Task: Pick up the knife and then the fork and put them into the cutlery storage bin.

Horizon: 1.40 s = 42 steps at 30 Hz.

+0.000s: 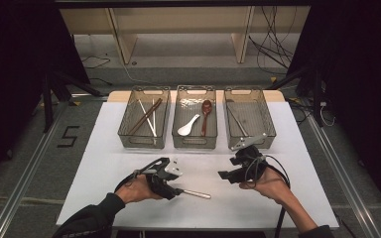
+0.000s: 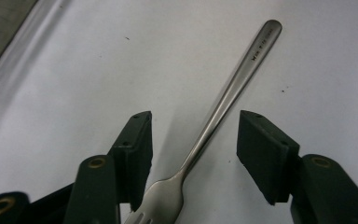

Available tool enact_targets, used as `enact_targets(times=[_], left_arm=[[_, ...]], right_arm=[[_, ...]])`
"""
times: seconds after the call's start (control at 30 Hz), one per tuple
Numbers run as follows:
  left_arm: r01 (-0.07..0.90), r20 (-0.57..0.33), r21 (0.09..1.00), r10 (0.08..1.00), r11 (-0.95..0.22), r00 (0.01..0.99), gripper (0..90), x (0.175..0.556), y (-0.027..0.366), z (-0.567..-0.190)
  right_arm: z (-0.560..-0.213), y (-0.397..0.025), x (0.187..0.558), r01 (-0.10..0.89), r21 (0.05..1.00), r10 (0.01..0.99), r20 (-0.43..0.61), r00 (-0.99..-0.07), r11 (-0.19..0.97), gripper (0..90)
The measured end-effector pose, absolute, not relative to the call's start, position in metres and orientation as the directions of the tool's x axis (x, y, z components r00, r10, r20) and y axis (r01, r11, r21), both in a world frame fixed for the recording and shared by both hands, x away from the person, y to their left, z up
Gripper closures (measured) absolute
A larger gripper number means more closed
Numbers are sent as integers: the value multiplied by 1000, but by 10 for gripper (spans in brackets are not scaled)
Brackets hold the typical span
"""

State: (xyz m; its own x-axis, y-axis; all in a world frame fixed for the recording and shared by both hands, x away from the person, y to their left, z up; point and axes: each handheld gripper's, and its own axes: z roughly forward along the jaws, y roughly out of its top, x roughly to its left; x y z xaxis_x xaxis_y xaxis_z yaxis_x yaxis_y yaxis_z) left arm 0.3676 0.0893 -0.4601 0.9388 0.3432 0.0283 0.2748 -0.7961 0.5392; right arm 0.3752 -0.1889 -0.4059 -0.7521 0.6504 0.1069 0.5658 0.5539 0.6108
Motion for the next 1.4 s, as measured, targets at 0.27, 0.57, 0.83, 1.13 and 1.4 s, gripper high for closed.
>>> enact_targets(times=[0.27,0.57,0.83,1.13,1.4], left_arm=[[276,9,496,323,-823,946,547,371,84,-467],[283,-10,462,315,-841,949,616,375,81,-471],[278,-10,426,302,-861,953,691,373,78,-469],[235,-29,371,242,-898,970,771,368,77,-466],[170,-50,342,162,-924,985,833,360,75,-464]], right_arm=[[-406,-189,376,565,611,649,107,-753,554,333],[-406,-190,376,567,610,650,109,-752,554,335],[-406,-190,376,568,607,650,109,-752,556,338],[-405,-191,377,572,606,655,110,-748,552,342],[-404,-192,378,574,609,659,108,-744,548,345]])
